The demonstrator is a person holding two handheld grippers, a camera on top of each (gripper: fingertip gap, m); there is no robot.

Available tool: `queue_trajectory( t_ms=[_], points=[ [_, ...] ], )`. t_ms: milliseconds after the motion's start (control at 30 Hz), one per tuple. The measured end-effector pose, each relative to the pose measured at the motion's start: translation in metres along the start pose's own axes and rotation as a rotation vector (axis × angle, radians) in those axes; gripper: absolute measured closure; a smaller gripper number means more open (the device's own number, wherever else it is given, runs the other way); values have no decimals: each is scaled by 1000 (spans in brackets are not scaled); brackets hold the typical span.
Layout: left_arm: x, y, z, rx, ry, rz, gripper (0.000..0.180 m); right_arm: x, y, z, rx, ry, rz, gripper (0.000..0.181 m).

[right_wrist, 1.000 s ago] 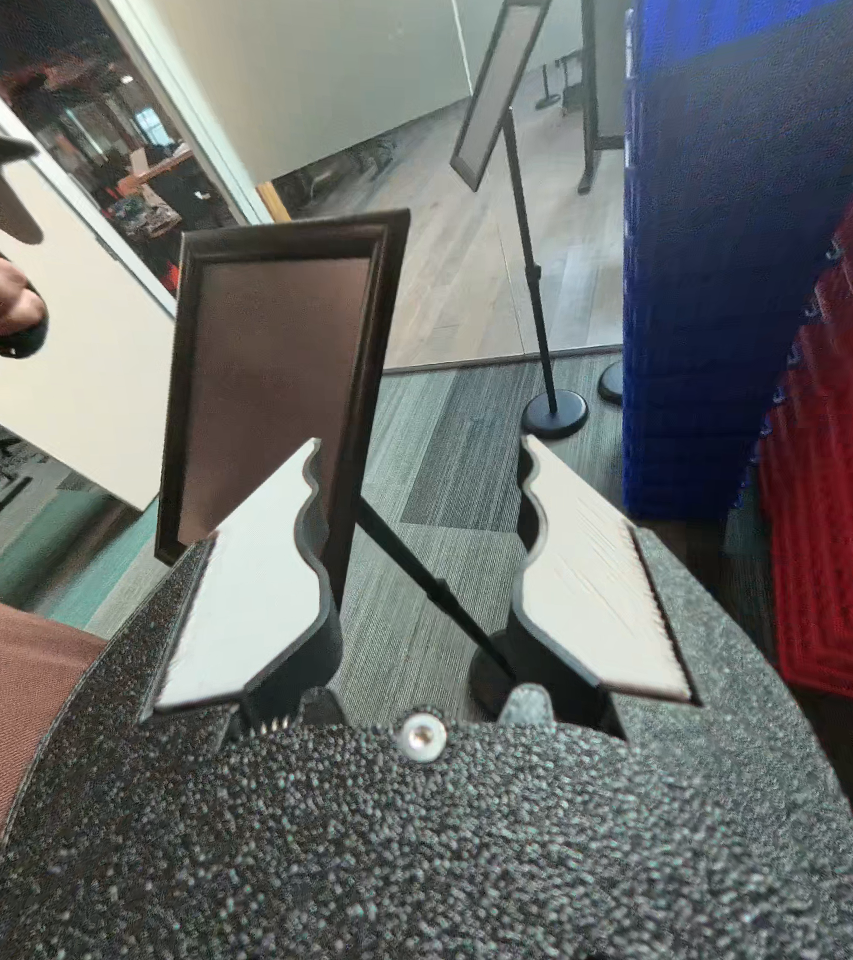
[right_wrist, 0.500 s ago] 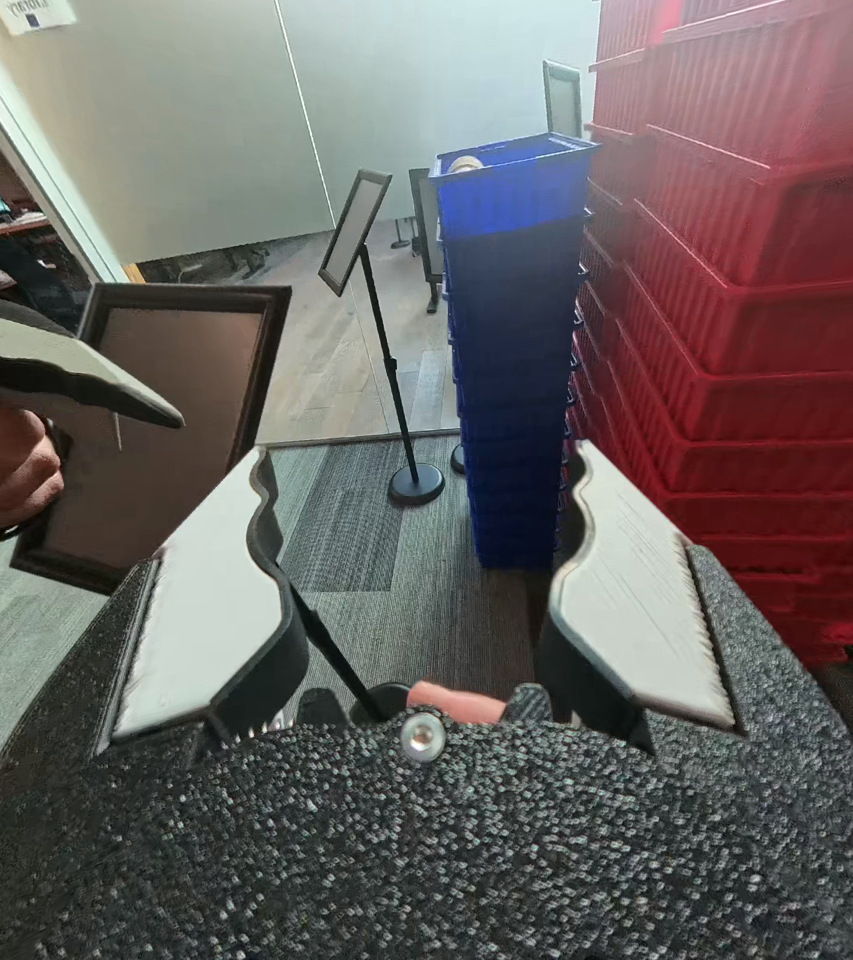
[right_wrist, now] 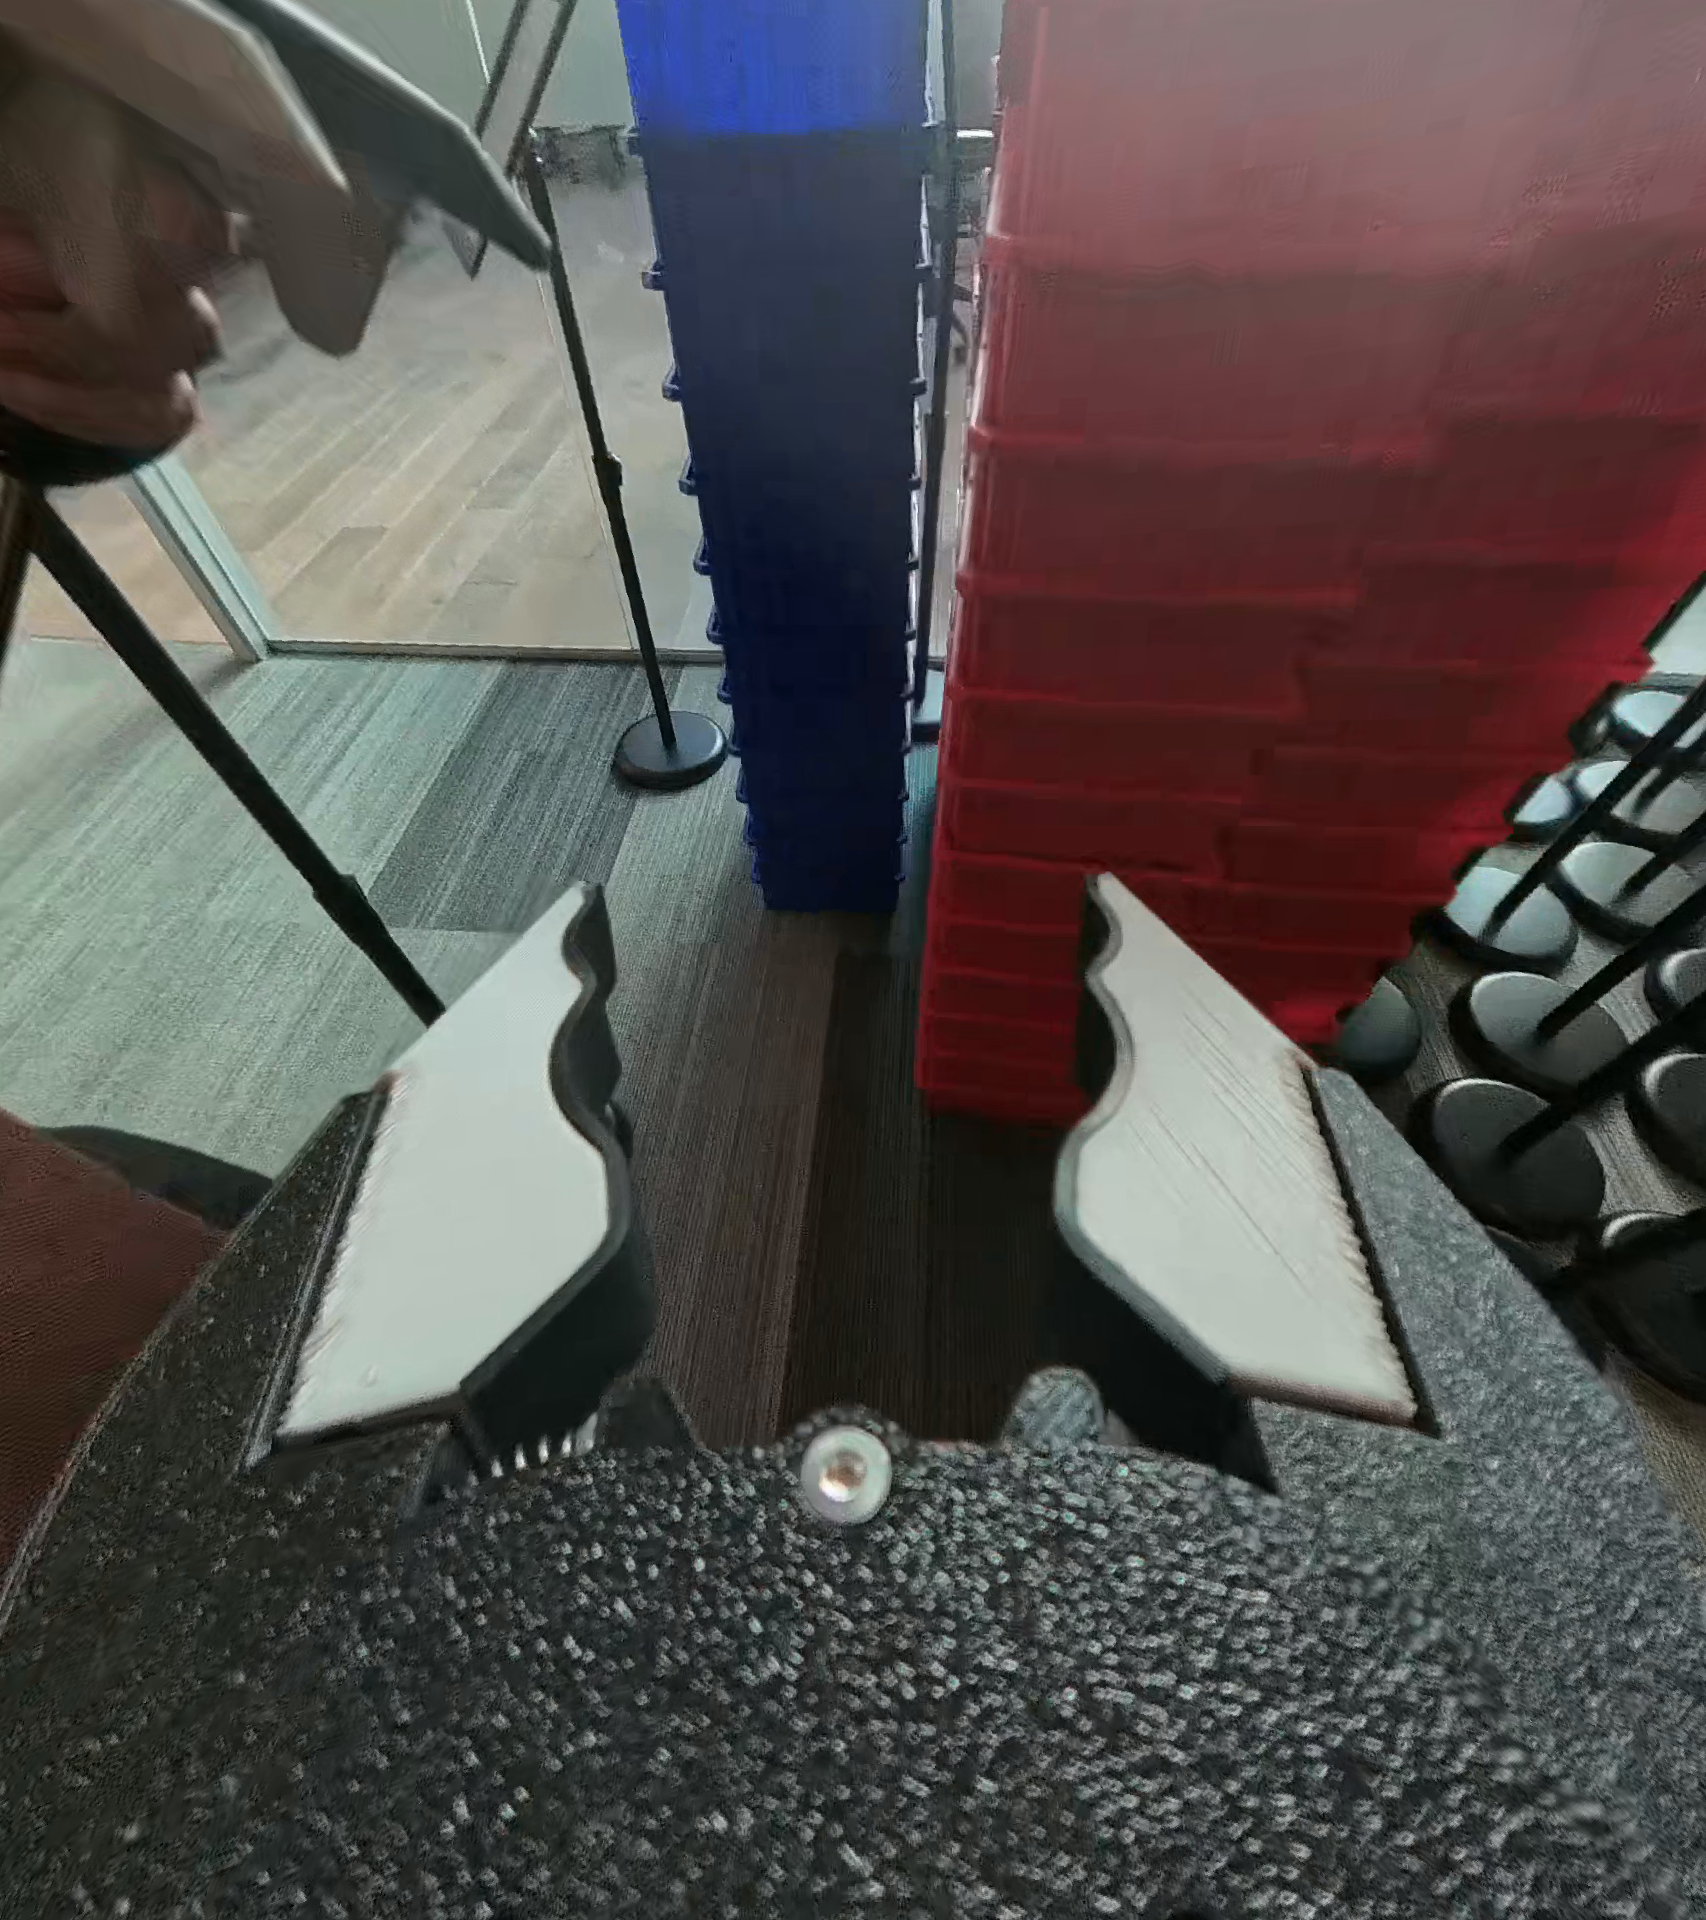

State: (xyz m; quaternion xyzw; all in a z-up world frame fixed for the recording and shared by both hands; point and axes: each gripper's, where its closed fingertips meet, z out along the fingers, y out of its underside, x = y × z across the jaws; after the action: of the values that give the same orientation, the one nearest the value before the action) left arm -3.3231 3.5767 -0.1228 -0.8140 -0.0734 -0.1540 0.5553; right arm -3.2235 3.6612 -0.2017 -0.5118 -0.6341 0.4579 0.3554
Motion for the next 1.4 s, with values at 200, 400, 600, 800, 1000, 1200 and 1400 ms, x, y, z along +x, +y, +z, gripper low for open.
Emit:
queue_trajectory(
  t_ms=[200, 400, 600, 800, 1000, 1200, 1400],
  points=[
    [-170, -91, -59, 267, -486, -157, 106, 50, 56, -60, 23, 137, 254, 92],
    [-348, -142, -180, 245, -843, -314, 88, 62, 107, -92, -29, 244, 379, 99],
    [-506, -169, -306, 136, -1102, -552, 83, 102, 95, -67, -71, 305, 375, 98],
    [-668, -177, -366, -103, -1260, -603, 85, 150, 34, 33, -58, 320, 354, 98],
    [-790, -134, -378, -425, -1213, -744, 88, 170, -50, 153, 1, 269, 415, 100],
    [-840, -103, -406, -775, -1296, -654, 82, 186, -87, 210, -25, 283, 370, 102],
    [-869, -120, -386, -745, -1208, -537, 80, 206, -102, 219, 34, 334, 398, 104]
  ],
)
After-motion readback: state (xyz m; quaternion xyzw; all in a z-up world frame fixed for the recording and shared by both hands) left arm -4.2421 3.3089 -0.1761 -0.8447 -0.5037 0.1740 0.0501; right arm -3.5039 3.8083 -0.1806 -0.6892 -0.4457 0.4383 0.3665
